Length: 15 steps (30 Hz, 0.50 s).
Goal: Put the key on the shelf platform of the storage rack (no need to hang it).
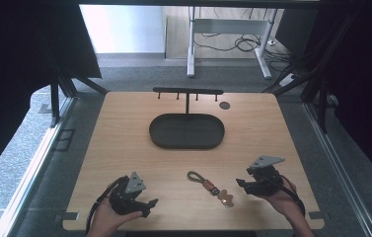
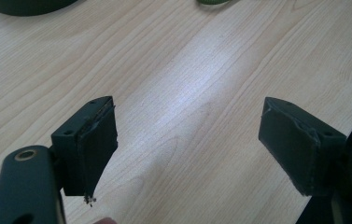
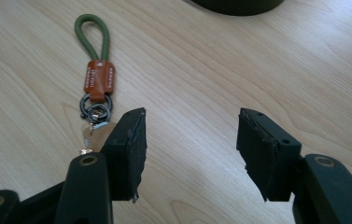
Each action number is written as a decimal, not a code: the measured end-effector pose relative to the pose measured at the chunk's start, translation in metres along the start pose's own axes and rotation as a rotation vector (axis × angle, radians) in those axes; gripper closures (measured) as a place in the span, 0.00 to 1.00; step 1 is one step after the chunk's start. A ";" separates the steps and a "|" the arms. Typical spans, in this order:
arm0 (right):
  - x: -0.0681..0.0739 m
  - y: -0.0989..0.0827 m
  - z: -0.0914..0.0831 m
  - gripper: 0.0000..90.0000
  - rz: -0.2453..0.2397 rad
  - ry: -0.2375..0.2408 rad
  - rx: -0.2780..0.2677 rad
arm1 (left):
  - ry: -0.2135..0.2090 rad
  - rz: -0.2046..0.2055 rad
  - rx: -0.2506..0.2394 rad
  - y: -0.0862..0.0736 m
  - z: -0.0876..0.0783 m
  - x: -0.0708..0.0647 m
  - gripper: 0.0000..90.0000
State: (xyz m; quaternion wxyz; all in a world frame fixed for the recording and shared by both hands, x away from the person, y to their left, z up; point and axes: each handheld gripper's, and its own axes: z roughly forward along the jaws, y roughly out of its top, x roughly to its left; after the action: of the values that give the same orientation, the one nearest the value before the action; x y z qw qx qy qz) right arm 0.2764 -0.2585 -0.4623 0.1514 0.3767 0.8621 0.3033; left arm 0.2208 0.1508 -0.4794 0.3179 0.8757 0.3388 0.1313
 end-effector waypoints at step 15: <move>0.016 0.020 0.014 0.50 -0.076 0.035 0.073 | -0.004 -0.001 -0.006 -0.001 -0.003 0.002 0.22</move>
State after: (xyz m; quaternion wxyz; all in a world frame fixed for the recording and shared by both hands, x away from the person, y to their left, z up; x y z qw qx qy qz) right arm 0.2835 -0.2302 -0.4608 0.1341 0.3435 0.8888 0.2722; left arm 0.2206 0.1543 -0.4777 0.3214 0.8749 0.3380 0.1304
